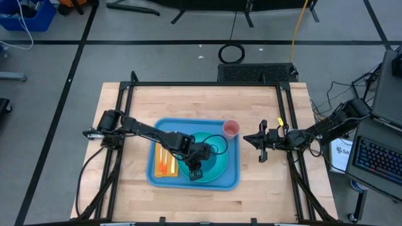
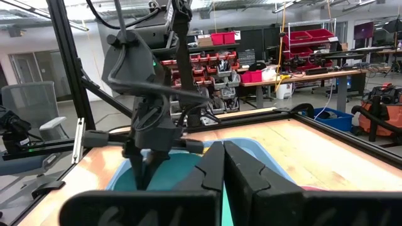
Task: Set up tray
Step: Adjust the blue bowl on the green plate, then return to Home Position
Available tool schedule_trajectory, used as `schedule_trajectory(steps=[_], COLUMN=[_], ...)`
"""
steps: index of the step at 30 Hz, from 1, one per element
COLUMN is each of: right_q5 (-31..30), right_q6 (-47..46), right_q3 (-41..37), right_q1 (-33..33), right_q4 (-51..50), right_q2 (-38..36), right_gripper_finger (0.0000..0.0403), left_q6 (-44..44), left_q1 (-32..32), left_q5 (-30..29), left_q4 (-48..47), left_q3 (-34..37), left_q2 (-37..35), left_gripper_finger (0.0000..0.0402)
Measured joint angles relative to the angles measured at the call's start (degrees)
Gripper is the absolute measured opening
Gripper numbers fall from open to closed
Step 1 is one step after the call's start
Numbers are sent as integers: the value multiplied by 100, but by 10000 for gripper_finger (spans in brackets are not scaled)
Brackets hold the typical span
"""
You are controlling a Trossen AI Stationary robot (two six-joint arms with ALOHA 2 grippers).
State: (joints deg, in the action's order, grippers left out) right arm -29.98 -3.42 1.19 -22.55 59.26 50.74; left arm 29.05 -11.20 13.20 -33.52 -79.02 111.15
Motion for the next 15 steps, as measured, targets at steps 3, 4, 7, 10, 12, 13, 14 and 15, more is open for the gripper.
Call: schedule_trajectory(steps=[3, 4, 7, 10, 12, 13, 14, 15], right_q5=[0, 0, 0, 0, 0, 0, 0, 0], right_q6=[0, 0, 0, 0, 0, 0, 0, 0], right_q3=[0, -2, 0, -1, 0, 0, 0, -2], right_q1=[0, 0, 0, -1, -2, 0, 0, 0], right_q4=[-2, -2, -2, -2, -2, -2, -2, -2], right_q2=[0, 0, 0, -2, 0, 0, 0, 0], right_gripper_finger=[0, 0, 0, 0, 0, 0, 0, 0], left_q6=[-144, -159, -259, -359, -416, -441, -457, -507], left_q1=[67, 88, 106, 46, -9, -33, -58, -64], left_q5=[-298, -349, -697, -1263, -1790, -2038, -2226, -2350], left_q4=[101, 146, 264, 330, 377, 414, 505, 554], left_q3=[4, 4, 3, 4, 4, 4, 3, 2], left_q2=[-58, -113, -286, -422, -554, -624, -677, -735], left_gripper_finger=[5, 5, 2, 4, 12, 16, 19, 22])
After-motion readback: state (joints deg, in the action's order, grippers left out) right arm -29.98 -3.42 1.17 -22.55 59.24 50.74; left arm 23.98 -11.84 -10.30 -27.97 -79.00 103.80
